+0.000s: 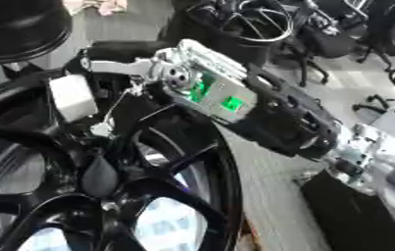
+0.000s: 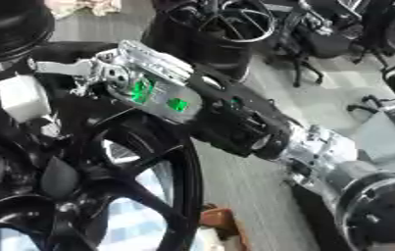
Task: Pull the pin out of the wheel hub.
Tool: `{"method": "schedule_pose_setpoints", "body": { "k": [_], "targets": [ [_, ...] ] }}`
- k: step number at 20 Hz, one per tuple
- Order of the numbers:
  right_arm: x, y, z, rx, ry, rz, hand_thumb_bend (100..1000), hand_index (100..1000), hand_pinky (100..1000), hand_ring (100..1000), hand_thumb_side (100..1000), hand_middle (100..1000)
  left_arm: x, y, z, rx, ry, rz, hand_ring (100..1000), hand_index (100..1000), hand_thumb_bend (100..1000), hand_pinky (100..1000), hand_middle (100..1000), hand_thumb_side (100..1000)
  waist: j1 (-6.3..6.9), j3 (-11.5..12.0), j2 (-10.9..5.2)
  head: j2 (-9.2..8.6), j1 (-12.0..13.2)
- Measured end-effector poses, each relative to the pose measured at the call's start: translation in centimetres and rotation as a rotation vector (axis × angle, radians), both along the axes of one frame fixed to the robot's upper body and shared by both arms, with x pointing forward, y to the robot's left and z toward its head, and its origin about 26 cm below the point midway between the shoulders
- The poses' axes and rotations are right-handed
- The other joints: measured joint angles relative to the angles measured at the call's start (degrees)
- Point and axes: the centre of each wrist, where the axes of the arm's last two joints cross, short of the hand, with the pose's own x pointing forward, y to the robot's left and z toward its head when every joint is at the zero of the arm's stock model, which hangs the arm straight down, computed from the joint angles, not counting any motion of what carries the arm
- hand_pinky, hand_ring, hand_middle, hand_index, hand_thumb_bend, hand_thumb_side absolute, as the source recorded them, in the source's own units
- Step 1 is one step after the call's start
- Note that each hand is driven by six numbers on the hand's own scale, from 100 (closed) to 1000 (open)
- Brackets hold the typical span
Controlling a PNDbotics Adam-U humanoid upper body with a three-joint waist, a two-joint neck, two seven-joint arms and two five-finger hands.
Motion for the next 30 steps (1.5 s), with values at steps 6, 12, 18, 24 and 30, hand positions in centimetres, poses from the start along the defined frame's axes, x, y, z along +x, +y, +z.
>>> {"method": "schedule_pose_setpoints", "body": {
  "k": [6, 12, 18, 24, 30],
  "targets": [
    [-0.1, -1.4, 0.5, 0.012, -0.055, -0.033, 100, 502, 819, 617, 182, 361, 0.1, 0.1, -0.3, -0.006, 0.016, -0.006, 656, 756, 123, 804, 608, 870, -0.15, -1.08, -1.61, -0.29, 0.63],
    [-0.5, -4.3, 0.7, 0.151, -0.079, -0.112, 100, 504, 789, 549, 159, 359, 0.1, 0.4, -0.6, -0.006, 0.031, 0.001, 656, 756, 124, 804, 609, 866, -0.14, -2.79, -2.54, -0.5, 2.19],
    [-1.7, -9.1, 0.2, 0.346, -0.077, -0.246, 100, 506, 762, 510, 192, 360, 0.2, 0.7, -0.8, -0.009, 0.04, 0.023, 656, 756, 125, 804, 609, 869, 0.17, -4.73, -2.74, -1.0, 5.06],
    [-4.3, -15.0, -3.1, 0.522, -0.13, -0.468, 100, 539, 763, 530, 180, 393, 0.2, 1.4, -0.9, -0.022, 0.038, 0.072, 656, 756, 114, 805, 612, 856, 1.25, -8.51, -2.24, -0.84, 8.95],
    [-8.6, -19.1, -9.5, 0.568, -0.212, -0.691, 100, 692, 802, 665, 100, 559, 0.1, 1.8, -0.7, -0.032, 0.019, 0.099, 656, 755, 100, 805, 614, 840, 2.79, -10.51, -1.34, -0.2, 11.88]
  ]
}}
